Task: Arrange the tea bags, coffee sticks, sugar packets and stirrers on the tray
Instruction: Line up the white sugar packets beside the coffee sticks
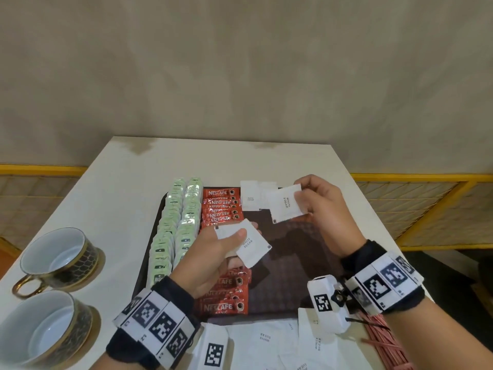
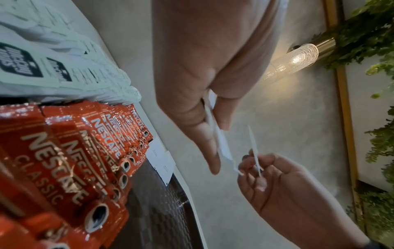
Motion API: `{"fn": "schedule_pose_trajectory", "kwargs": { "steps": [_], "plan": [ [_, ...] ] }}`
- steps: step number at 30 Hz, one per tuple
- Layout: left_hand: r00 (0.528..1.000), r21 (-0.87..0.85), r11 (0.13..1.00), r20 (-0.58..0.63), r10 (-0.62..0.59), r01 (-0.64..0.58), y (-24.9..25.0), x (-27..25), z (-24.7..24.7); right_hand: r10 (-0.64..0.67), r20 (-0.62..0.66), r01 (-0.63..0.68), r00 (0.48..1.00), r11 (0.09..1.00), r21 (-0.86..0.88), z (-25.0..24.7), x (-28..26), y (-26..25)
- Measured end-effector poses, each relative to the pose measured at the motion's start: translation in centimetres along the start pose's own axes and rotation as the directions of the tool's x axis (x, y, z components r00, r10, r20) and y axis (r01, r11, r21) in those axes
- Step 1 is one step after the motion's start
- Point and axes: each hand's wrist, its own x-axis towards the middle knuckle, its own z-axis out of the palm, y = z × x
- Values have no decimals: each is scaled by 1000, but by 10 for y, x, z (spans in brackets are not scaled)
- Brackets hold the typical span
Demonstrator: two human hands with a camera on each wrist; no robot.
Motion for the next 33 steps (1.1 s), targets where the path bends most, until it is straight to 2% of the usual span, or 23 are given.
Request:
{"fn": "schedule_pose_trajectory", "kwargs": {
  "steps": [6, 11, 17, 19, 21, 24, 27, 29, 33],
  "plan": [
    [999, -30, 999, -39, -21, 20, -3, 0, 4, -41, 279, 107, 960, 968, -228, 5, -21, 5],
    [1000, -27, 1000, -29, -4, 3, -6, 2, 4, -57, 304, 144, 951, 951, -273, 12, -25, 13],
    [999, 9, 999, -11, 42, -42, -12, -1, 4, -86, 174, 141, 981, 933, -332, 22, -27, 23],
    [997, 69, 996, -39, 63, -60, -15, 0, 2, -44, 144, 94, 989, 928, -361, 21, -26, 24],
    [995, 125, 989, -61, 84, -76, -16, 2, 0, 48, 186, 15, 981, 946, -325, 19, -26, 23],
    [987, 180, 977, -99, 130, -111, -17, 4, 1, 178, 292, -103, 940, 962, -254, 14, -25, 22],
    [979, 151, 982, -154, 134, -111, -20, 7, 2, 214, 279, -135, 936, 951, -277, 11, -16, 23],
    [974, 81, 991, -193, 120, -106, -19, 8, 0, 224, 224, -157, 949, 947, -281, 9, -3, 26],
    [954, 15, 994, -279, 111, -111, -20, 8, -19, 244, 24, -224, 970, 923, -312, 7, 42, 42]
  ]
}}
